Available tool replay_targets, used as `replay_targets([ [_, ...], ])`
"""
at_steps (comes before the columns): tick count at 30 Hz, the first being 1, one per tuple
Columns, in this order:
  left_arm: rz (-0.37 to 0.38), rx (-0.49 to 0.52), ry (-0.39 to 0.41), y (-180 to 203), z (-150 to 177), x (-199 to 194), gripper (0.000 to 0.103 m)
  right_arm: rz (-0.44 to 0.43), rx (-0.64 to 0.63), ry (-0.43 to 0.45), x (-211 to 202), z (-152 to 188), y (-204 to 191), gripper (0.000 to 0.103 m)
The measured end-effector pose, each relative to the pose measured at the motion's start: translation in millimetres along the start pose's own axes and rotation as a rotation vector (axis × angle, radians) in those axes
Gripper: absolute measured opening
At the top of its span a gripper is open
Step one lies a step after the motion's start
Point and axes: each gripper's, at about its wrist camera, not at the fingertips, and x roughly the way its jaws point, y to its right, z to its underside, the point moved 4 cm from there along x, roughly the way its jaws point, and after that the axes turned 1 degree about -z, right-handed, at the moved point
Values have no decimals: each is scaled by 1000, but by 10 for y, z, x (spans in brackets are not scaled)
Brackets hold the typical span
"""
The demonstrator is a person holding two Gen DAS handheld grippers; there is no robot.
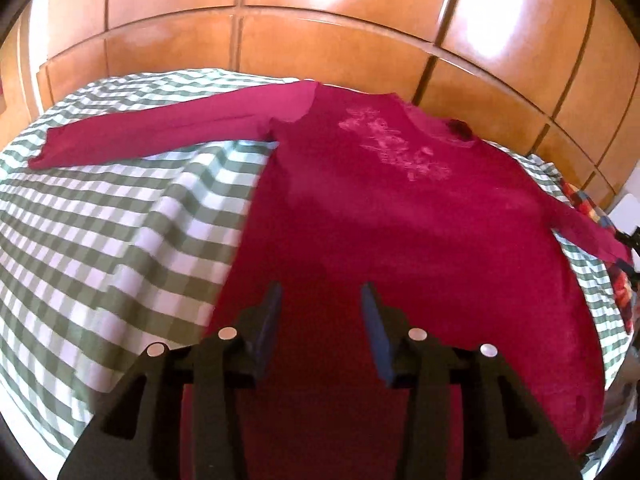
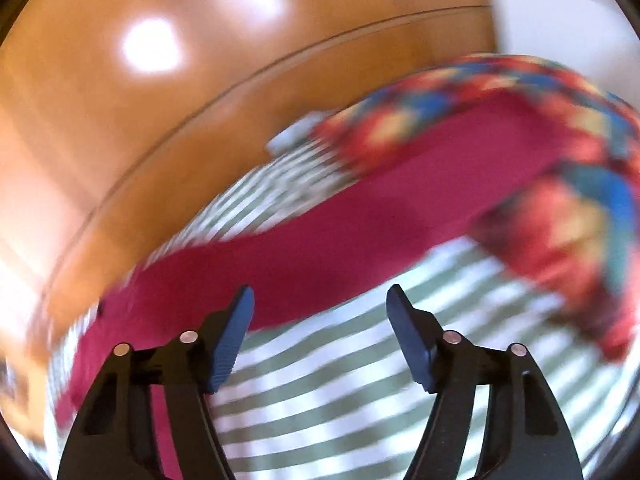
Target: Fold small clothes
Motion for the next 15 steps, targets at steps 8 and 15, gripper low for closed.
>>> replay_targets([
  [8,34,33,-23,337,-18,85,46,79,204,-42,255,-439,842,59],
  [15,30,75,-69,442,35,176,47,114,44,-60,303,-691,447,7],
])
